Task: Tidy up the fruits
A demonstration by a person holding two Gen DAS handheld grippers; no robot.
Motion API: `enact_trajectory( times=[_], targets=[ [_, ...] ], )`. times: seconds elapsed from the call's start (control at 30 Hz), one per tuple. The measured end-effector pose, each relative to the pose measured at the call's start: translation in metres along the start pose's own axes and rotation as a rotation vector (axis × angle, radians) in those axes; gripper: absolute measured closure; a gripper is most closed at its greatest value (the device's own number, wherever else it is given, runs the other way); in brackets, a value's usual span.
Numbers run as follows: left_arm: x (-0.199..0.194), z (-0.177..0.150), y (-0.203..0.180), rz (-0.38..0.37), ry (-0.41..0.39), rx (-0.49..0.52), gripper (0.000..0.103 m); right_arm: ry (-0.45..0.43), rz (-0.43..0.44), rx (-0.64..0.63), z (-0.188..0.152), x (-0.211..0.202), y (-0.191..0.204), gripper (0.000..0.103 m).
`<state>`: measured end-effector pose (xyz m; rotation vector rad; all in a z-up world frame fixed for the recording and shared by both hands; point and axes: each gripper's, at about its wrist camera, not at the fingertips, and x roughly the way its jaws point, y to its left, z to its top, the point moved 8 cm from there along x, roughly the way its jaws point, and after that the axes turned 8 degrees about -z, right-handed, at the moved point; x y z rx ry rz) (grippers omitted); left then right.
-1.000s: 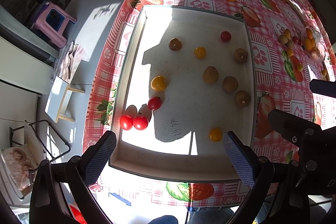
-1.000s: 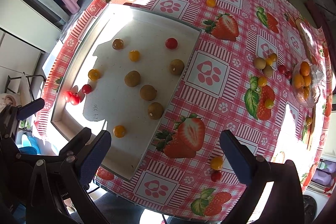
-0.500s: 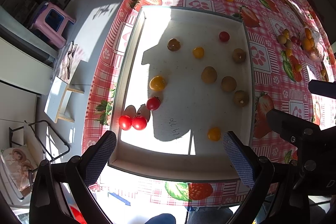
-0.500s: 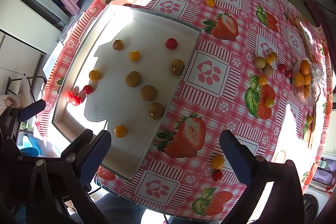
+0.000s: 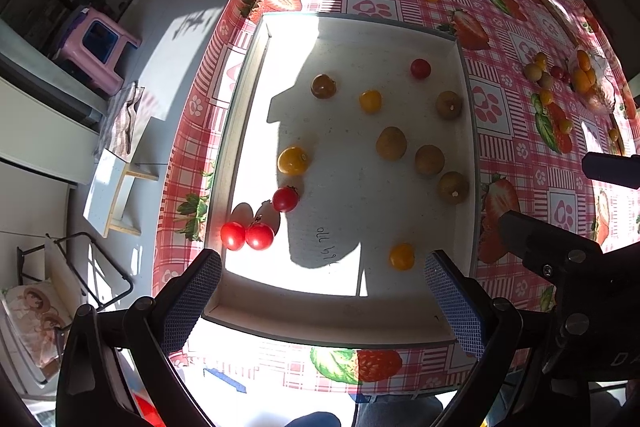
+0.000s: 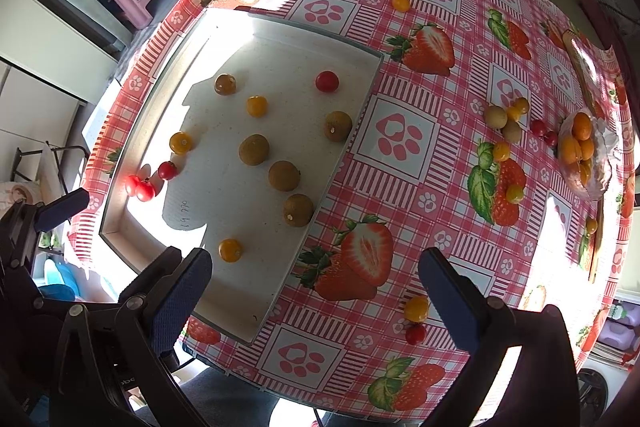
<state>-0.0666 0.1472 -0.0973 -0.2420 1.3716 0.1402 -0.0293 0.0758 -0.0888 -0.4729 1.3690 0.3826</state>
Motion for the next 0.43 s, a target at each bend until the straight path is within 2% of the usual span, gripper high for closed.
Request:
enact_trajectory(
  times=[0.27,0.43],
  targets=[
    [0.005,-0.0027,-0.0003,-0.015,0.019,-0.012,0.001,0.001,0.0,0.011,0.0004,0.0007,0.0019,0.0],
    [0.003,-0.0009,0.0002,-0.038,0.002,-0.014,0.001,0.002,0.001,0.011,0.0,0.0012,0.002,0.0]
  ],
)
